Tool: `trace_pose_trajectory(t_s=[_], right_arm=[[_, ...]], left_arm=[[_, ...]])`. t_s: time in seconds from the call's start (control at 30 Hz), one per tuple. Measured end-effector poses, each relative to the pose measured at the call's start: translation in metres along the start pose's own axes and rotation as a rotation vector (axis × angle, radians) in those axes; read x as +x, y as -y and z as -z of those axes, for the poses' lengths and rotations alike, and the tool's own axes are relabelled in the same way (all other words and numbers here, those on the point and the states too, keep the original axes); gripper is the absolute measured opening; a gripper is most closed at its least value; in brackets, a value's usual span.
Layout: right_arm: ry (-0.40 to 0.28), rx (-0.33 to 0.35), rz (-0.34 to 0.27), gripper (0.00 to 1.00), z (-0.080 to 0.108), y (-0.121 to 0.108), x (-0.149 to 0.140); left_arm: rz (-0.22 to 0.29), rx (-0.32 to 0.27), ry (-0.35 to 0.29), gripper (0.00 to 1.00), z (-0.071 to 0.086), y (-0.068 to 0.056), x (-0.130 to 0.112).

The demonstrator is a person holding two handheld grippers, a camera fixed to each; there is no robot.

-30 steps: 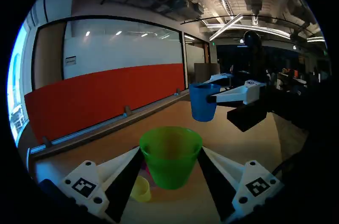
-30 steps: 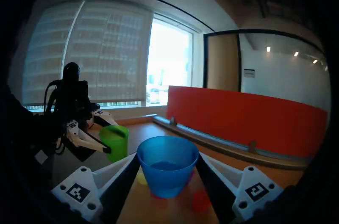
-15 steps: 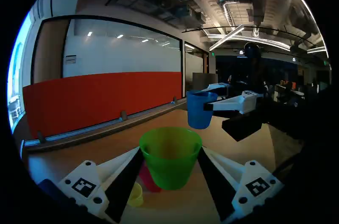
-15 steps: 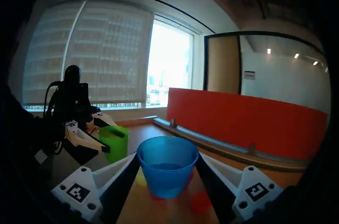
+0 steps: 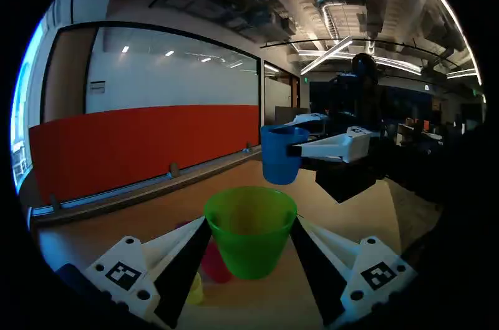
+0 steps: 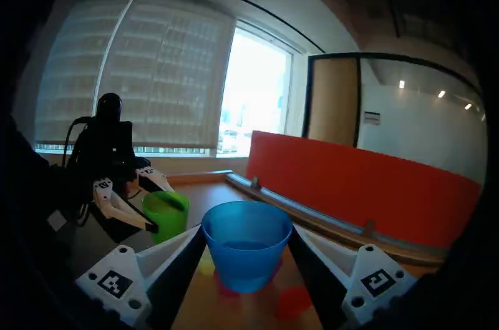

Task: Pour water

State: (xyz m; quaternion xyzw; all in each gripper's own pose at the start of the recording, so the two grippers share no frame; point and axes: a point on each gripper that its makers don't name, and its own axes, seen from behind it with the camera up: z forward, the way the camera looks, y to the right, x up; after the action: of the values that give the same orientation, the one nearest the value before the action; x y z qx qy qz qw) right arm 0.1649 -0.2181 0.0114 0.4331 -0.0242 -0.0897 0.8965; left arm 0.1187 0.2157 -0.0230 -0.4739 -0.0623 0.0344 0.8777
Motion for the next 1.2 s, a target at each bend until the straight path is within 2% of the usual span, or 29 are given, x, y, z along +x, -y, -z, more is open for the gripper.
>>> trace_pose_trajectory(t_s=[0.3,0.6,1.2], right_arm=[[-0.004,0.013,0.088,0.92,-0.005,0.003,0.013],[-0.015,0.02,0.184,0.92,-0.012,0.004,0.03],[-0.001,0.037,0.394,0.91,-0.025,0.011,0.049]], left_arm=[[-0.009,-0.03,-0.001,0.86,-0.003,-0.009,-0.006],[0.003,-0.063,-0.007,0.86,-0.008,-0.018,-0.012],[0.025,-0.092,-0.029,0.86,-0.011,-0.024,-0.012]])
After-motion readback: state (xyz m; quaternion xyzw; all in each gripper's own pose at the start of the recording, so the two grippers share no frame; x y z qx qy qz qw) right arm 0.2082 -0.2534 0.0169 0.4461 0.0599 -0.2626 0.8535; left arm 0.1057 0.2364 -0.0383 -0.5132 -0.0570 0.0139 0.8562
